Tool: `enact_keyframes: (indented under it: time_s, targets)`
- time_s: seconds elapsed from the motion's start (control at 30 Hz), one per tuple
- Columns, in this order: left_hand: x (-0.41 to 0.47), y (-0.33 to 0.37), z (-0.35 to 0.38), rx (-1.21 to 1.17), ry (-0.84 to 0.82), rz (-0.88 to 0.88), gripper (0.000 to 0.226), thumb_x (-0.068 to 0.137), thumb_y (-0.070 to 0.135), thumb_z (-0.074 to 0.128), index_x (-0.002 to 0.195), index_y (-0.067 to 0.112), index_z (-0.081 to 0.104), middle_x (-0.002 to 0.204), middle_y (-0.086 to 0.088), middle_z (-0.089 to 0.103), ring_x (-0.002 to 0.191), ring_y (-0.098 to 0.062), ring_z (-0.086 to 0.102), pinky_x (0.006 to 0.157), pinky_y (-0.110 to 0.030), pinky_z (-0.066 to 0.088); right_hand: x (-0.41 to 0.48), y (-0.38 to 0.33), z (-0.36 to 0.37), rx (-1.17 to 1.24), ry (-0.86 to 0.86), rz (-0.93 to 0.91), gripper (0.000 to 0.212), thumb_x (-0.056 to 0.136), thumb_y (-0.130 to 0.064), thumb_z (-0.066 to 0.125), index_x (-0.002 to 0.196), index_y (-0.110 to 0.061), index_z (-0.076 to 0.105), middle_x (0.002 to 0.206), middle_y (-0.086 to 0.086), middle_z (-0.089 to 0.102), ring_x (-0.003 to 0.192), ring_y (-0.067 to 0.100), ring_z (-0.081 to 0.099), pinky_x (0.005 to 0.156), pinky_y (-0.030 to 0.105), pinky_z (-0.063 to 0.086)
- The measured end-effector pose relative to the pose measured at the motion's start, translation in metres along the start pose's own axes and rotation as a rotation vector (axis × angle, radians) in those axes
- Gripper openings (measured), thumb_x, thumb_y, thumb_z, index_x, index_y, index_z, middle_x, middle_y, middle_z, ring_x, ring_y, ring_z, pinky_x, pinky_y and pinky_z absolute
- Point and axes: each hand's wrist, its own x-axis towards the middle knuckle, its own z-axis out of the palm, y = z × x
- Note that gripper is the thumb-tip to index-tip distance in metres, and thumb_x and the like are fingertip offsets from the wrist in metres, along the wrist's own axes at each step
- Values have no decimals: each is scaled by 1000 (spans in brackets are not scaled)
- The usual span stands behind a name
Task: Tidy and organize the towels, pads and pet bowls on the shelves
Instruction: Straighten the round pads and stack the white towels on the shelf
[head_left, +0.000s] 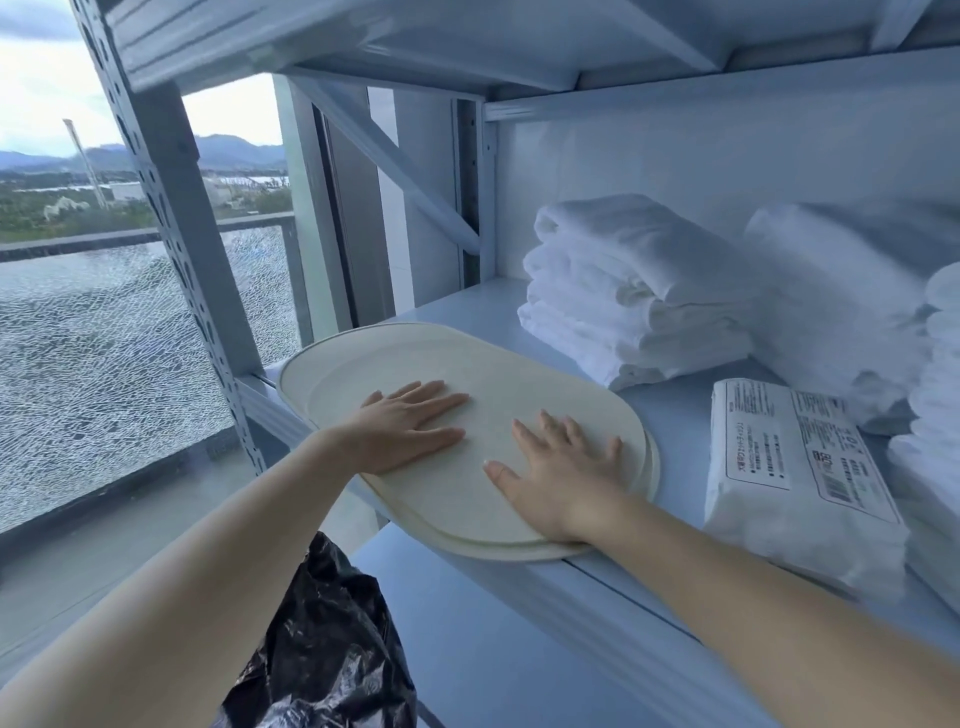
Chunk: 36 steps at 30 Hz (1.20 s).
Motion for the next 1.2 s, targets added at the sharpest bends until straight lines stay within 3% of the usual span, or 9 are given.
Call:
enact_keyframes:
  time_s: [0.1, 0.23, 0.33, 0.5, 0.6, 0.7, 0.8, 0.9, 1.2]
  targets:
    - [-1, -1, 3, -129, 173, 34, 74, 67, 79, 26, 133, 49, 39, 149, 11, 32, 139, -11, 26, 114, -41, 18, 1, 1, 2, 44, 61, -1, 70, 88, -66, 24, 147, -31, 11, 157, -5, -4, 144, 20, -5, 109, 60, -5]
    - [-22, 4, 10, -300, 494, 130, 47, 80, 52, 39, 101, 25, 72, 111, 10, 66, 105, -6, 59, 95, -21, 40, -7, 0, 0, 112, 260, -130, 52, 89, -55, 40, 132, -26, 44, 144, -6, 37, 135, 17, 29, 109, 48, 19]
    - [-43, -3, 16, -359, 468, 159, 48, 82, 49, 37, 106, 25, 70, 116, 13, 63, 106, -2, 58, 99, -22, 41, -16, -8, -3, 201, 314, -306, 42, 89, -46, 49, 125, -23, 54, 130, -8, 54, 120, 13, 48, 99, 31, 39]
    - [-65, -17, 11, -188, 303, 208, 54, 87, 58, 30, 126, 31, 57, 134, 10, 50, 120, -2, 47, 104, -19, 32, -31, -28, -2, 144, 236, -411, 46, 88, -51, 48, 122, -20, 56, 131, -6, 52, 122, 14, 45, 98, 32, 40]
    - [-70, -22, -3, -143, 236, 152, 46, 86, 23, 38, 127, 38, 53, 139, 10, 45, 128, -5, 40, 109, -24, 28, -37, -31, -3, 105, 222, -395, 53, 86, -58, 47, 119, -19, 58, 132, -6, 50, 123, 13, 43, 99, 32, 40]
    - [-72, -25, -15, -83, 150, 58, 77, 73, -10, 38, 129, 42, 49, 143, 12, 38, 133, -8, 33, 108, -21, 24, -41, -32, -6, 75, 197, -375, 65, 81, -67, 46, 126, -21, 53, 140, -7, 42, 130, 11, 36, 102, 29, 34]
    - [-74, -29, -15, -57, 143, 61, 79, 74, -6, 41, 129, 50, 43, 145, 14, 35, 134, -7, 32, 106, -19, 25, -44, -33, -6, 37, 176, -364, 77, 75, -74, 48, 132, -23, 48, 144, -8, 37, 133, 9, 31, 104, 28, 29]
    - [-77, -36, -10, -81, 157, 71, 72, 79, 2, 48, 129, 54, 41, 145, 16, 35, 133, -5, 34, 106, -19, 25, -46, -38, -3, -38, 188, -379, 74, 69, -76, 52, 118, -20, 54, 128, -6, 47, 122, 15, 40, 96, 32, 38]
    - [-77, -52, -3, -69, 251, 131, 49, 94, 11, 45, 130, 44, 47, 142, 13, 42, 131, -7, 40, 111, -25, 27, -41, -44, -3, 96, 249, -404, 48, 82, -46, 50, 123, -21, 56, 123, -9, 56, 117, 13, 49, 90, 25, 41]
